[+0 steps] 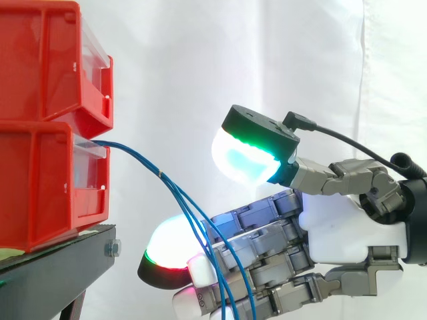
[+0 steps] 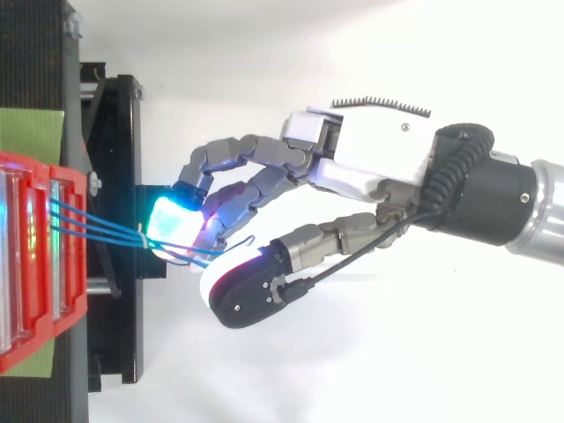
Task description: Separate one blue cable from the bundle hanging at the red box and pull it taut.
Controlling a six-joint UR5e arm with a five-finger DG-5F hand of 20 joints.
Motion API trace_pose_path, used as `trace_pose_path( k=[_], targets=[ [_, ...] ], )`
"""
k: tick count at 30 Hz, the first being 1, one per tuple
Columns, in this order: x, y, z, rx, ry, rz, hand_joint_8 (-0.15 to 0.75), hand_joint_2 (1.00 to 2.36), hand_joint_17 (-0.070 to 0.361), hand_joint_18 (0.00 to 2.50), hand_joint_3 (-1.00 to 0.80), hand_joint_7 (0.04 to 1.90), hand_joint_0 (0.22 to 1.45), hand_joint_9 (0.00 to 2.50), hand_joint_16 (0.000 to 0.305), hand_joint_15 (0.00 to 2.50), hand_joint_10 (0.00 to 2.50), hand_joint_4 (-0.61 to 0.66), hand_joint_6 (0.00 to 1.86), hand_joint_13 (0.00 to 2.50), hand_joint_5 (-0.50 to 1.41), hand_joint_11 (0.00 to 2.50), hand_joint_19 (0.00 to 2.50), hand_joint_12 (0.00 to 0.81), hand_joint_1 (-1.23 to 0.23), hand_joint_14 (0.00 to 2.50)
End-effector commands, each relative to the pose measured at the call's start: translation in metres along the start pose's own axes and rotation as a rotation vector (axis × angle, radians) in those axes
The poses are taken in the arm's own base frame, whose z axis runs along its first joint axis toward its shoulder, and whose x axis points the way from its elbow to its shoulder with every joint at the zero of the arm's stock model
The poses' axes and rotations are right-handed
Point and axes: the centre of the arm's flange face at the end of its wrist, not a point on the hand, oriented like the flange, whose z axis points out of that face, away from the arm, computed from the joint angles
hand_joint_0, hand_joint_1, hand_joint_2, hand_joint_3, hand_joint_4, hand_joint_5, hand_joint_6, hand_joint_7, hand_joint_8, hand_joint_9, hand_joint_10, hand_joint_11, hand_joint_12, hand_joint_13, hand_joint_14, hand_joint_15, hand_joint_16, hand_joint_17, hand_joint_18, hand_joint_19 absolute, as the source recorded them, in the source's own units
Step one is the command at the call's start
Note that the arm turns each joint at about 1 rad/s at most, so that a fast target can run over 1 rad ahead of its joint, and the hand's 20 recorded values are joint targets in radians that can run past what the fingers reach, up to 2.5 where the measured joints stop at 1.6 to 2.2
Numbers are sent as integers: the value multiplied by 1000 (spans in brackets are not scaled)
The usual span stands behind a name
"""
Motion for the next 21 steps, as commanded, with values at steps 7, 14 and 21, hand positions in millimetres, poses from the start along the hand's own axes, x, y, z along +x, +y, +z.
trace_pose_path(
  k=[7,14,21],
  targets=[
    [2,19,9,-27,2,11,324,1005,61,603,-439,1010,603,847,27,439,12,285,503,809,-138,454,458,283,-704,16],
    [10,21,11,-64,8,24,322,1008,62,605,-410,1035,614,883,27,476,16,277,503,833,-134,546,466,287,-714,17],
    [24,23,11,-83,22,34,322,1011,63,610,-361,1140,629,903,28,512,14,216,502,855,-126,581,474,295,-721,18]
  ],
)
